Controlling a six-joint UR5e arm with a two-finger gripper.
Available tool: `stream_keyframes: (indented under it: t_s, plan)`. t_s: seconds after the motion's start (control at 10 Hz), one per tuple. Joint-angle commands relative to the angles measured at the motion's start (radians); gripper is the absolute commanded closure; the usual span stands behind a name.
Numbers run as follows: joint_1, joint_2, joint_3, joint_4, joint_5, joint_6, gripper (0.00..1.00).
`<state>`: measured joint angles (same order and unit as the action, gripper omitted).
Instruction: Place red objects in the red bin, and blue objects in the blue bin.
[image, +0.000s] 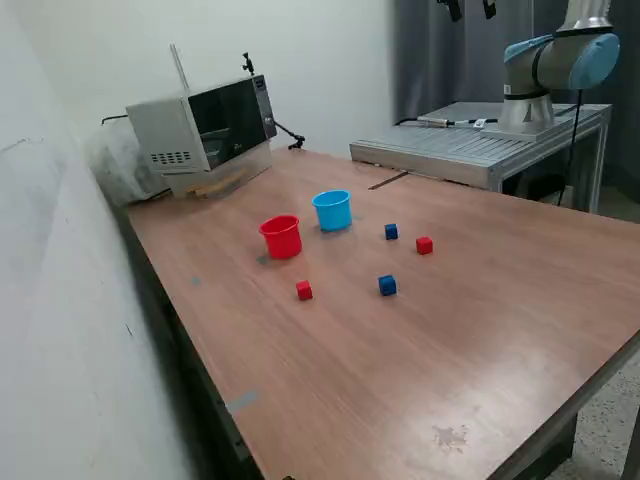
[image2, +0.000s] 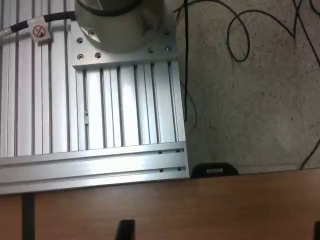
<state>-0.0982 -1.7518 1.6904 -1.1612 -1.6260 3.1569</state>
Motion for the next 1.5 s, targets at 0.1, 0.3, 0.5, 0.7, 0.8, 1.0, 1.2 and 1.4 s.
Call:
stream_keyframes:
  t_s: [0.1,0.3,0.5,0.7,0.8,1.0,1.2,1.4]
  plan:
    - [0.005,0.0,-0.009,-0.009,0.009,0.008,0.0]
    - [0.008,-0.002,-0.002,-0.017,0.02,0.012,0.0]
    - [0.012,-0.006,0.017,-0.058,0.018,0.098,0.0]
    - [0.012,-0.006,0.02,-0.153,0.015,0.104,0.0]
    - [0.012,-0.002,0.017,-0.207,0.002,0.104,0.0]
    - [0.005,0.039,-0.009,-0.271,-0.008,0.12,0.0]
    - [0.011,0.09,-0.023,-0.426,0.0,0.199,0.0]
    - [0.047,0.156,-0.011,-0.64,0.002,0.314,0.0]
